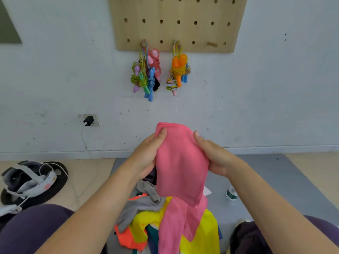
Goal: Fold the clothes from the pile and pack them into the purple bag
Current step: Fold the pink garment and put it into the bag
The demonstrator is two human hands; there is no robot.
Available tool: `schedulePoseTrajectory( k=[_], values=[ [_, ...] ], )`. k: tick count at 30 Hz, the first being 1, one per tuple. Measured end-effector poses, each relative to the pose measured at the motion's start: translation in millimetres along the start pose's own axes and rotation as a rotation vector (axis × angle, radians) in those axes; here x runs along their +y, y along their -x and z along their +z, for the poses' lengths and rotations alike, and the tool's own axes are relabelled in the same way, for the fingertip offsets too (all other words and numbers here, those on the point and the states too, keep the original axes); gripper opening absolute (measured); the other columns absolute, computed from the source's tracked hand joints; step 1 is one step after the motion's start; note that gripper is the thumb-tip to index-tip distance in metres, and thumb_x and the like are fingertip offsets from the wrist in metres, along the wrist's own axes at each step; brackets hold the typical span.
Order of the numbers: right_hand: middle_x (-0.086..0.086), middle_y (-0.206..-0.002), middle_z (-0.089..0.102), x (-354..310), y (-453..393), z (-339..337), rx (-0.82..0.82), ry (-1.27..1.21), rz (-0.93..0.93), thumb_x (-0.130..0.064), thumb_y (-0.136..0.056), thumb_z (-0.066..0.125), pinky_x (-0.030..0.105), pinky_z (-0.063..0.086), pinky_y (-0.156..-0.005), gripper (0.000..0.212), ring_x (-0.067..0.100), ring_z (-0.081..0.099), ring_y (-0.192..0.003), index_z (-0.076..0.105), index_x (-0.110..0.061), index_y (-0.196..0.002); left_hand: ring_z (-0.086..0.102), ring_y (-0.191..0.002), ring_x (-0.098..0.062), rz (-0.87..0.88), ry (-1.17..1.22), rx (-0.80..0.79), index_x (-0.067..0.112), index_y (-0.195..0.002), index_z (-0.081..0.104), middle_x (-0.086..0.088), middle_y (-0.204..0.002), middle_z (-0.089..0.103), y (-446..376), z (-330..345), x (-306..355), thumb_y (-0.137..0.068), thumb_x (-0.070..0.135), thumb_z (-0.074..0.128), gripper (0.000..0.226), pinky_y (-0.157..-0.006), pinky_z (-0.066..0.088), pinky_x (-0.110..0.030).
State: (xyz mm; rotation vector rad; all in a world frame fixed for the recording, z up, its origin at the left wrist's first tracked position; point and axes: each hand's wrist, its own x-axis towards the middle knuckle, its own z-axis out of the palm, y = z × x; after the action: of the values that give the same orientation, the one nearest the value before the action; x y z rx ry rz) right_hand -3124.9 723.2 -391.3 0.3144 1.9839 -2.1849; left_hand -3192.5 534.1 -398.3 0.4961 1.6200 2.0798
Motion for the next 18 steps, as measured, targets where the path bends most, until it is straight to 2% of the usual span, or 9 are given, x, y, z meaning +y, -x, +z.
schedulePoseTrajectory(
  k=[2,3,6,9,10,12,15,18],
  values=[
    [0.007,-0.116,0.071,12.6,-10.0,-6.7,-0.092,-0.114,0.092,-0.056,-0.072,0.063,0.033,0.057,-0.085,0.059,0.017,0.068,-0.104,0.067,-0.016,-0.115,0.066,-0.112,-0.012,-0.056,-0.032,-0.027,0.019,-0.125,0.062,-0.002,-0.12,0.071,-7.2,-7.6,-1.0,-0.086,0.055,0.05,0.055,-0.08,0.056,-0.023],
    [0.01,-0.116,0.071,18.6,-16.2,-9.5,-0.099,-0.15,0.082,-0.049,-0.075,0.066,0.035,0.057,-0.087,0.055,0.019,0.068,-0.103,0.067,-0.012,-0.116,0.065,-0.114,-0.012,-0.088,-0.048,-0.028,0.021,-0.127,0.06,0.0,-0.121,0.07,-11.8,-12.7,-4.4,-0.086,0.058,0.048,0.057,-0.081,0.056,-0.023],
    [0.011,-0.109,0.073,39.6,-39.4,-15.2,-0.034,-0.313,-0.042,-0.024,-0.082,0.068,0.028,0.058,-0.072,0.038,0.017,0.071,-0.093,0.067,-0.004,-0.115,0.065,-0.113,-0.011,-0.194,-0.1,-0.012,0.028,-0.129,0.059,0.005,-0.121,0.07,-25.1,-31.9,-33.0,-0.09,0.063,0.044,0.054,-0.081,0.058,-0.026],
    [0.011,-0.104,0.074,77.5,-68.9,-19.9,0.109,-0.3,-0.076,-0.018,-0.089,0.066,0.029,0.058,-0.067,0.023,0.017,0.072,-0.086,0.07,-0.007,-0.109,0.065,-0.114,-0.02,-0.344,-0.164,-0.019,0.019,-0.126,0.062,-0.002,-0.12,0.071,-38.2,-51.5,-98.0,-0.083,0.052,0.069,0.055,-0.1,0.051,-0.042],
    [0.011,-0.105,0.073,93.7,-79.1,-21.5,0.149,-0.26,-0.062,-0.017,-0.089,0.066,0.031,0.058,-0.072,0.023,0.019,0.071,-0.088,0.069,-0.007,-0.11,0.065,-0.114,-0.024,-0.393,-0.162,-0.011,0.015,-0.124,0.064,-0.006,-0.119,0.071,-41.8,-56.7,-124.4,-0.079,0.044,0.075,0.055,-0.105,0.046,-0.048],
    [0.014,-0.106,0.073,129.4,-98.1,-27.2,0.219,-0.197,-0.021,-0.015,-0.089,0.067,0.034,0.057,-0.08,0.023,0.022,0.069,-0.091,0.069,-0.004,-0.109,0.065,-0.113,-0.028,-0.458,-0.116,0.049,0.013,-0.123,0.064,-0.009,-0.116,0.072,-47.5,-65.4,-175.7,-0.082,0.034,0.075,0.047,-0.106,0.043,-0.054],
    [0.005,-0.091,0.074,179.3,-118.2,-39.6,0.255,-0.115,0.08,-0.019,-0.089,0.068,0.027,0.055,-0.069,0.01,0.016,0.067,-0.08,0.072,-0.012,-0.095,0.067,-0.109,-0.025,-0.502,-0.089,0.16,0.017,-0.124,0.063,-0.004,-0.114,0.073,-54.2,-76.5,-237.6,-0.091,0.03,0.066,0.035,-0.098,0.051,-0.048],
    [-0.002,-0.065,0.064,218.2,-130.6,-51.8,0.194,-0.009,0.206,-0.027,-0.092,0.065,0.019,0.045,-0.051,0.015,0.009,0.055,-0.052,0.071,-0.016,-0.084,0.069,-0.104,-0.019,-0.556,-0.094,0.155,0.019,-0.12,0.066,-0.002,-0.112,0.074,-58.9,-89.4,-280.6,-0.092,0.029,0.066,0.03,-0.086,0.055,-0.035]
  ],
)
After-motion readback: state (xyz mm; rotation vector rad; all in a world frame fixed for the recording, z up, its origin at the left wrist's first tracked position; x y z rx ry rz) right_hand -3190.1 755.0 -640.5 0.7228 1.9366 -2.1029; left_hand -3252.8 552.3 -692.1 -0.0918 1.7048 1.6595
